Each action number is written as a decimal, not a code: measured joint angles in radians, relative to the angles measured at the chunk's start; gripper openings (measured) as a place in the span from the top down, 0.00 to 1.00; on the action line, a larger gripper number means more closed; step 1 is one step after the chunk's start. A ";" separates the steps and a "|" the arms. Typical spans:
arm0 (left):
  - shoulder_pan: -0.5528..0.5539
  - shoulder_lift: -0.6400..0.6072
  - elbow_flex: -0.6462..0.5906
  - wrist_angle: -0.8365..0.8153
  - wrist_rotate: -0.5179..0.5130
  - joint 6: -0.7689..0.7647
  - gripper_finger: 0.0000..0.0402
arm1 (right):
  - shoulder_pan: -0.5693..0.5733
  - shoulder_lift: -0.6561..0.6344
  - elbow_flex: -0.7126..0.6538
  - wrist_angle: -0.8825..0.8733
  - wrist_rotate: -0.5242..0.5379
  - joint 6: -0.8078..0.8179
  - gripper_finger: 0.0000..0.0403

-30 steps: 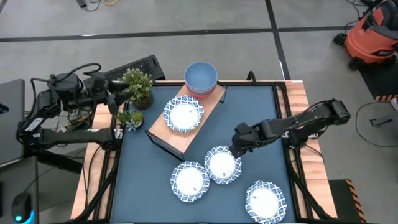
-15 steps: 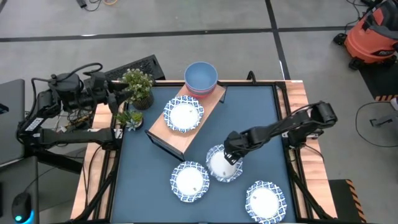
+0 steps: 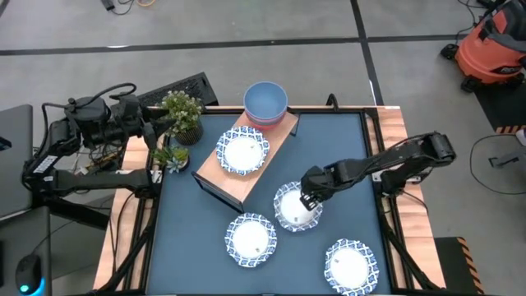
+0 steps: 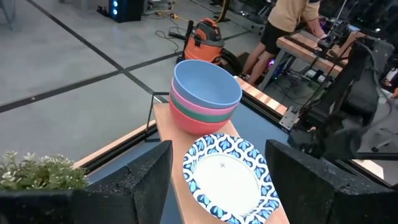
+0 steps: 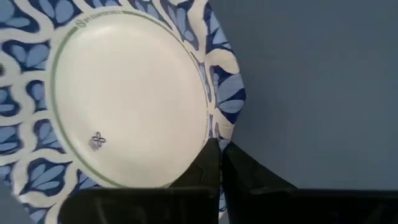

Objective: Place and stack bowls onto a shelf
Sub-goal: Stack the white bowl on top of the other white bowl on the shelf

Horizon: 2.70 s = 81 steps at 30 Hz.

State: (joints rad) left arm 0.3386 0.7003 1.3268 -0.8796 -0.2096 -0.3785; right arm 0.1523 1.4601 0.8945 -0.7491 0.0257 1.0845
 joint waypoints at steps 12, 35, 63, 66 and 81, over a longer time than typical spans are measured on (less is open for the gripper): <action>0.000 0.000 0.000 -0.040 0.030 0.026 0.39 | 0.010 -0.283 0.117 -0.136 0.028 0.172 0.94; 0.000 0.000 0.000 -0.073 0.068 0.018 0.39 | -0.161 0.134 0.851 -0.087 0.222 -0.144 0.94; 0.000 0.000 0.000 -0.072 0.072 0.027 0.39 | -0.326 0.347 0.874 -0.078 0.078 -0.194 0.78; 0.000 0.000 0.000 -0.072 0.072 0.037 0.39 | -0.329 0.346 0.874 -0.053 0.078 -0.201 0.74; 0.000 0.000 0.000 -0.072 0.074 0.078 0.39 | -0.352 0.294 0.953 -0.082 0.047 -0.226 0.52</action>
State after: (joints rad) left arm 0.3382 0.7002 1.3266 -0.9520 -0.1359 -0.3008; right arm -0.1993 1.7540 1.8476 -0.8307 0.0724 0.8588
